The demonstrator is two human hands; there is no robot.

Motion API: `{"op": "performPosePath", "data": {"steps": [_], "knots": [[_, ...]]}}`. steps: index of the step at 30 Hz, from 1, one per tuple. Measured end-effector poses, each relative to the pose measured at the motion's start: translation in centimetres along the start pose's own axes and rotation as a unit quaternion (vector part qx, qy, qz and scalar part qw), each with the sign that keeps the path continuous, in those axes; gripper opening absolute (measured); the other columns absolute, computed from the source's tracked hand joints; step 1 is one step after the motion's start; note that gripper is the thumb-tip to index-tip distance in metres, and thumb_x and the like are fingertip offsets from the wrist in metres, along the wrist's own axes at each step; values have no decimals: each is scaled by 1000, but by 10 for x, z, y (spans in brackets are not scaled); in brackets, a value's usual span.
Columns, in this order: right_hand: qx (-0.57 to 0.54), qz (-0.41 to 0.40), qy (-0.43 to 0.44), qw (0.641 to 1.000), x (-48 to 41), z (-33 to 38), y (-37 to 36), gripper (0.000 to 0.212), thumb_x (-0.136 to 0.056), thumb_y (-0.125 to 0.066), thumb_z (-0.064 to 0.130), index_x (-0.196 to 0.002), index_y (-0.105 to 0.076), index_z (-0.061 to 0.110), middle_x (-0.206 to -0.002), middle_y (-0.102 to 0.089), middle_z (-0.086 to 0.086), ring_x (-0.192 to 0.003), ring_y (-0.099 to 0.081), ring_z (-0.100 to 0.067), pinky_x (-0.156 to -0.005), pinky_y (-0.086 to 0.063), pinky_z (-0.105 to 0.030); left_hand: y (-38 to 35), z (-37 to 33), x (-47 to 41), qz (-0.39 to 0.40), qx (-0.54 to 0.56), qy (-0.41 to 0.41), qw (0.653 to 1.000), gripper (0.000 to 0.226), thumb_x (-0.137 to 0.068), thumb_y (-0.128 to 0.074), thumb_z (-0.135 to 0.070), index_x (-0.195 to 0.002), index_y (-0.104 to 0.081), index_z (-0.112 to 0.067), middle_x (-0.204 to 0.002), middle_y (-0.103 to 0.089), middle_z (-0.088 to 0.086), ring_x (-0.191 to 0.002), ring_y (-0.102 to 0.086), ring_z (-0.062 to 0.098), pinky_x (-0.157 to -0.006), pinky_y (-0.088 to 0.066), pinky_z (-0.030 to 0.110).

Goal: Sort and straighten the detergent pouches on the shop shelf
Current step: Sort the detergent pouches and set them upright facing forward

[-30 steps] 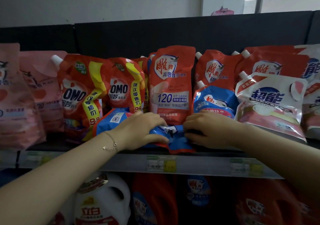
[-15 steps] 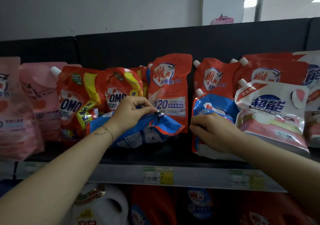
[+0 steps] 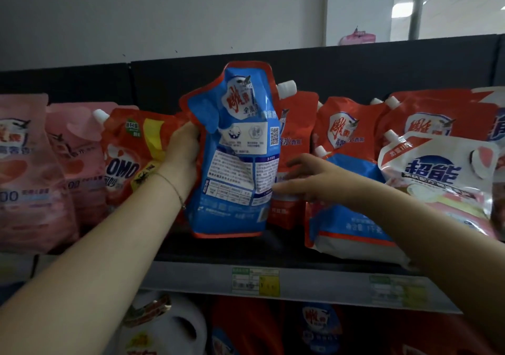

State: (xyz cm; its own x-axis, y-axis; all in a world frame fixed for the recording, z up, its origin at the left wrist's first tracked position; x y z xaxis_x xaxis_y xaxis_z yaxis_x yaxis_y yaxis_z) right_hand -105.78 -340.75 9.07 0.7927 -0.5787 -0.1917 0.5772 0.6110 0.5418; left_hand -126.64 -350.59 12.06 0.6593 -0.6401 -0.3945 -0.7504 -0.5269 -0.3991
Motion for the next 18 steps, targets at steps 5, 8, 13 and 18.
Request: {"op": "performPosePath", "data": {"steps": [5, 8, 13, 18], "knots": [[38, -75, 53, 995, -2, 13, -32, 78, -55, -85, 55, -115, -44, 26, -115, -58, 11, -103, -60, -10, -87, -52, -31, -2, -1, 5, -105, 32, -46, 993, 18, -68, -73, -23, -78, -64, -11, -86, -68, 16, -78, -65, 30, -70, -56, 38], [109, -55, 112, 986, 6, 19, -57, 95, -58, -85, 54, -134, -35, 28, -133, -44, 8, -115, -53, -14, -97, -48, -36, -11, 11, 26, -158, 19, -112, 981, 19, -90, -63, -21, -72, -60, -17, -70, -64, 3, -65, -62, 16, -60, -53, 27], [159, -17, 120, 980, 7, 22, -85, 102, -65, -81, 52, -144, -23, 22, -141, -37, 3, -121, -45, -16, -99, -46, -35, 0, 38, 59, -23, -102, -180, 978, 23, -92, -52, -31, -73, -64, -24, -84, -60, 11, -85, -58, 31, -80, -47, 42], [221, -79, 95, 967, -4, 21, -108, 112, -64, -72, 68, -146, -18, 16, -145, -28, -3, -130, -36, -24, -105, -41, -42, 27, 36, 55, -14, -112, -167, 979, 22, -89, -48, -41, -88, -68, -34, -102, -66, 6, -104, -62, 29, -95, -48, 50]]}}
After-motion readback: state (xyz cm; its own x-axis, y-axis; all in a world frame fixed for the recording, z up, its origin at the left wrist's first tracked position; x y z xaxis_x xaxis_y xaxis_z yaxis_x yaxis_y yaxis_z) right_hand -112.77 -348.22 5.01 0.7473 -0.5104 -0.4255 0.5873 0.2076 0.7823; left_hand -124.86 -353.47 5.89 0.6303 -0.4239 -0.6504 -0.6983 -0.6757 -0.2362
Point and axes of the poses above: each hand's wrist, its own x-axis away from the middle knuckle, its own y-axis out of the back of the hand, z = x × y, the point moved 1 cm from there along -x, towards the middle knuckle
